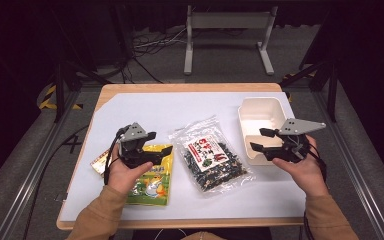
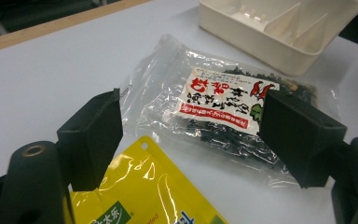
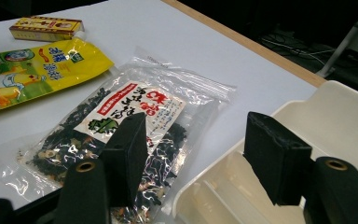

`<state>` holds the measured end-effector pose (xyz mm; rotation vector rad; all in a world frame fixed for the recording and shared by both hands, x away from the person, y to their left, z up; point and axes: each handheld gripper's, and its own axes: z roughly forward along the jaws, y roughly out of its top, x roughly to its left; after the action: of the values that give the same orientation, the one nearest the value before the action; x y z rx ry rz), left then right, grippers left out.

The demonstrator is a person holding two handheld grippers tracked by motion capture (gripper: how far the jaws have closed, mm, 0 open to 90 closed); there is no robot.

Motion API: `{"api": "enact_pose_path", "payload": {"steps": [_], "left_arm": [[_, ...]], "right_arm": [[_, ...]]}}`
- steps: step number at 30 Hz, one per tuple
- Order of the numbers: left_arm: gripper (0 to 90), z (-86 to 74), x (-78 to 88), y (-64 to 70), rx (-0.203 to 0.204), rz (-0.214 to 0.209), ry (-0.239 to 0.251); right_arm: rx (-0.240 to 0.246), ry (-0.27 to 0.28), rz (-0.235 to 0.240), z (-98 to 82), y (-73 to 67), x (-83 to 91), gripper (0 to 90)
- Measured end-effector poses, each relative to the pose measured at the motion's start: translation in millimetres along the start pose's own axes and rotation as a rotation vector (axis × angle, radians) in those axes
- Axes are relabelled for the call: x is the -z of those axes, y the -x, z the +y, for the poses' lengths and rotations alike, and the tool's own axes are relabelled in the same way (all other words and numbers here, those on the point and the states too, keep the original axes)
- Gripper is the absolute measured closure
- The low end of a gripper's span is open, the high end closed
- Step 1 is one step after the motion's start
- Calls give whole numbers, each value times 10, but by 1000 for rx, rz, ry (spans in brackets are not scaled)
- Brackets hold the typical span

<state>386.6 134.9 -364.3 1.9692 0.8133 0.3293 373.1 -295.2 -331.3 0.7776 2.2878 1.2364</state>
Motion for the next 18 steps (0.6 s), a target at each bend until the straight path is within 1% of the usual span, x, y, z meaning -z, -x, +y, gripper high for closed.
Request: {"api": "enact_pose_path", "payload": {"steps": [1,2,3,4,5,6,7,9,13,15,17,18], "left_arm": [[220,0,0,0,0,0,0],[218,39,-50,-16,2,-6,-21],[217,39,-50,-16,2,-6,-21],[217,81,-96,-47,10,-10,-35],[216,81,-96,-47,10,-10,-35],[216,114,-130,-82,12,-12,-44],[216,133,-150,-106,22,-11,-45],[216,160,-187,-148,47,-22,-49],[216,208,-275,-236,76,-23,-68],[215,225,-313,-273,88,-27,-70],[215,244,-349,-311,89,-26,-75],[215,252,-368,-321,99,-30,-76]], "right_arm": [[0,0,0,0,0,0,392],[1,0,-2,5,-3,15,390],[0,0,-2,6,-5,20,389],[0,-1,-3,5,-6,27,388],[0,-1,-3,5,-6,27,388],[3,-2,-5,1,-5,34,387],[-1,-3,-8,-7,-1,46,387],[-4,-3,-14,-21,10,66,387],[-12,-4,-20,-50,23,99,383],[-17,-6,-24,-65,27,113,381],[-19,-8,-27,-78,32,126,379],[-20,-8,-27,-83,34,132,379]]}}
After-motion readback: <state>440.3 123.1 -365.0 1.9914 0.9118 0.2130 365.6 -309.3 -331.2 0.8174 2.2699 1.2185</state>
